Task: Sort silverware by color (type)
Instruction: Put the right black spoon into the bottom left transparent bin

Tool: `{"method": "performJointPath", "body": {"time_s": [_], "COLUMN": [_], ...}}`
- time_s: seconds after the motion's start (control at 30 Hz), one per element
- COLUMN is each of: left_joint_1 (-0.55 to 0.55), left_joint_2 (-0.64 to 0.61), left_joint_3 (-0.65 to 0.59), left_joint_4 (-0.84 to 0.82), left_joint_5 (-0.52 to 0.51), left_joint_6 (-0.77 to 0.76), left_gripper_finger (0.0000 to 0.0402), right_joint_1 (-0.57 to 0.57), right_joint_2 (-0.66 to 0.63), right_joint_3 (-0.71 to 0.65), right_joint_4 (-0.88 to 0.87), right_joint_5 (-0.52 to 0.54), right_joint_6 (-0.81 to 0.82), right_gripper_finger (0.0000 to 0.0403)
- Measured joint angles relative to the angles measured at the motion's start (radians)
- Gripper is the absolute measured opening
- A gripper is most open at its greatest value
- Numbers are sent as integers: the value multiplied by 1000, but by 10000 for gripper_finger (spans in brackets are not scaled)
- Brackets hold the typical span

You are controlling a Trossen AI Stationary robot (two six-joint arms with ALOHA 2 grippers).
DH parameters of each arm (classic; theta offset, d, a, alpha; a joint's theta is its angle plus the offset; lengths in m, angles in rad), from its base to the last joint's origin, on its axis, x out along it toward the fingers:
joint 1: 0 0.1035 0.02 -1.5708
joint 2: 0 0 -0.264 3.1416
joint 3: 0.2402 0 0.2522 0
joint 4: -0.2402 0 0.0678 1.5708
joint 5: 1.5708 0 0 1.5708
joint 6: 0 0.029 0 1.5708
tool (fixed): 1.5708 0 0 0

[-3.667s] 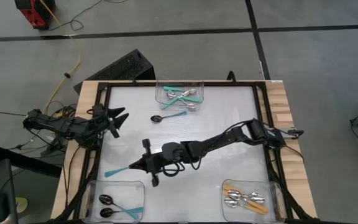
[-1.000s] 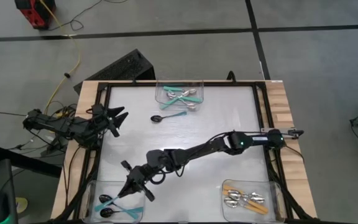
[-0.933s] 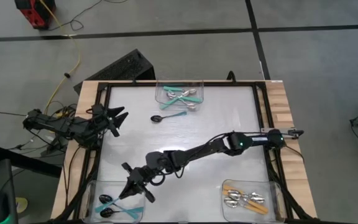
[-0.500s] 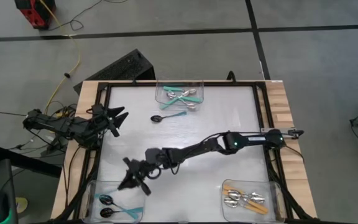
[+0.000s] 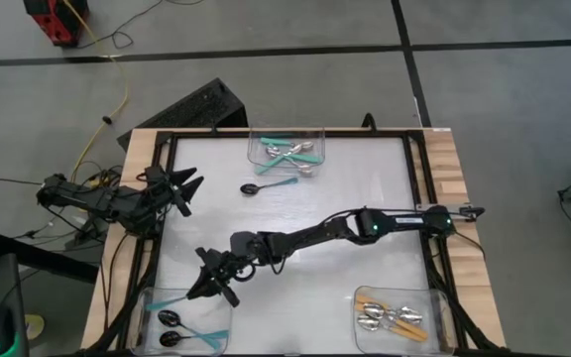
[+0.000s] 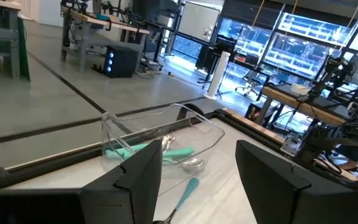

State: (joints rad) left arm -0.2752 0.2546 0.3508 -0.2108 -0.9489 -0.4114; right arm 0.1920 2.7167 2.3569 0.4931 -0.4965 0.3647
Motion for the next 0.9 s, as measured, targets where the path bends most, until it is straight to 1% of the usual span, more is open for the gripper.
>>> {"method": "performJointPath", "body": {"time_s": [0.13, 0.23, 0.33, 0.47, 0.7, 0.83, 0.9], "left_joint_1": [0, 0, 0, 0, 0, 1, 1], "left_joint_2": [0, 0, 0, 0, 0, 0, 0], "left_joint_3": [0, 0, 0, 0, 0, 0, 0], "left_joint_4": [0, 0, 0, 0, 0, 0, 0], "left_joint_5": [0, -10, -39, -31, -16, 27, 40], "left_joint_6": [8, 16, 36, 36, 51, 60, 62], "left_gripper_finger": [190, 190, 190, 190, 190, 190, 190], "right_joint_1": [-7, -12, -4, 12, 50, 68, 75], "right_joint_2": [0, -4, -17, -42, -42, -42, -42], "right_joint_3": [0, -1, -1, -1, -1, -1, -1], "right_joint_4": [6, 13, 43, 13, 20, 12, 13], "right_joint_5": [0, 1, 38, 63, 236, 307, 326], "right_joint_6": [-47, -41, -68, -117, -179, -191, -190], "right_gripper_finger": [38, 38, 38, 38, 38, 38, 38]}}
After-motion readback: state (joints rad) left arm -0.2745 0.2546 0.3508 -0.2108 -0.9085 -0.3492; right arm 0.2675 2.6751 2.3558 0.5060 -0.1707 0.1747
